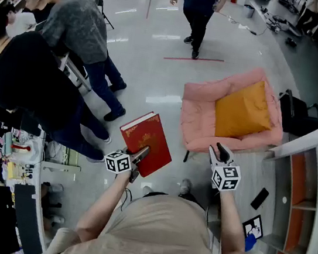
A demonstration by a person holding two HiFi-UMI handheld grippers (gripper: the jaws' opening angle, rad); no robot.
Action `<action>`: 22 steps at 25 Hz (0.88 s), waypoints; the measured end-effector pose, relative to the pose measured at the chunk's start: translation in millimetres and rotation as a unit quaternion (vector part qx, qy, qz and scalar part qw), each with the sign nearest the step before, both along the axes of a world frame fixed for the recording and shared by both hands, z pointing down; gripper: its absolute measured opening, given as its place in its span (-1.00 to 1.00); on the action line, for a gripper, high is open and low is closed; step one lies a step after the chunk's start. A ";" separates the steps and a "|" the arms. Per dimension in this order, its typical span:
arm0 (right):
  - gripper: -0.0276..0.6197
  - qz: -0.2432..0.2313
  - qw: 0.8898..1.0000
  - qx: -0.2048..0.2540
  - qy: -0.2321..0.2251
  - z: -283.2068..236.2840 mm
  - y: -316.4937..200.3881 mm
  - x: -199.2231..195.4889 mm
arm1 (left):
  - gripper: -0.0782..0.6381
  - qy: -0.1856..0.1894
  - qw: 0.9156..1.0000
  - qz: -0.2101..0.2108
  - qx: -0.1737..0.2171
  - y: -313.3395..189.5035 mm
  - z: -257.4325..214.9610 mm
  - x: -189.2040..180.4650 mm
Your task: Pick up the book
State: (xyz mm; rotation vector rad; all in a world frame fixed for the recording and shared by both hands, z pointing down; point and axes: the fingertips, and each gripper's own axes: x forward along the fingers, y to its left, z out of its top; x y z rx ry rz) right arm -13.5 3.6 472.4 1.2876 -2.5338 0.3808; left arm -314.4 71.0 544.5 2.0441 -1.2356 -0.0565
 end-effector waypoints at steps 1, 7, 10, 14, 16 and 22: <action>-0.49 -0.005 1.000 0.002 -0.002 -1.4 0.1 -1.7 | -0.08 0.001 1.000 -0.001 0.001 -0.1 -0.7 0.6; -0.50 -0.030 0.999 0.010 -0.010 -9.0 -1.3 -19.6 | -0.08 0.004 1.000 -0.003 0.008 -2.6 -8.0 3.7; -0.51 -0.038 0.999 0.012 -0.014 -11.4 -2.8 -28.6 | -0.08 0.006 1.000 -0.003 0.012 -3.8 -12.8 5.0; -0.52 -0.046 0.999 0.012 -0.023 -12.5 -5.2 -32.3 | -0.08 0.007 1.000 -0.003 0.015 -5.2 -16.2 10.3; -0.52 -0.048 0.998 0.012 -0.025 -13.0 -5.5 -32.6 | -0.08 0.006 1.000 -0.003 0.016 -5.1 -17.5 11.8; -0.53 -0.052 0.998 0.004 -0.036 -10.7 -8.6 -34.0 | -0.08 0.010 1.000 -0.003 0.019 -8.8 -19.3 13.4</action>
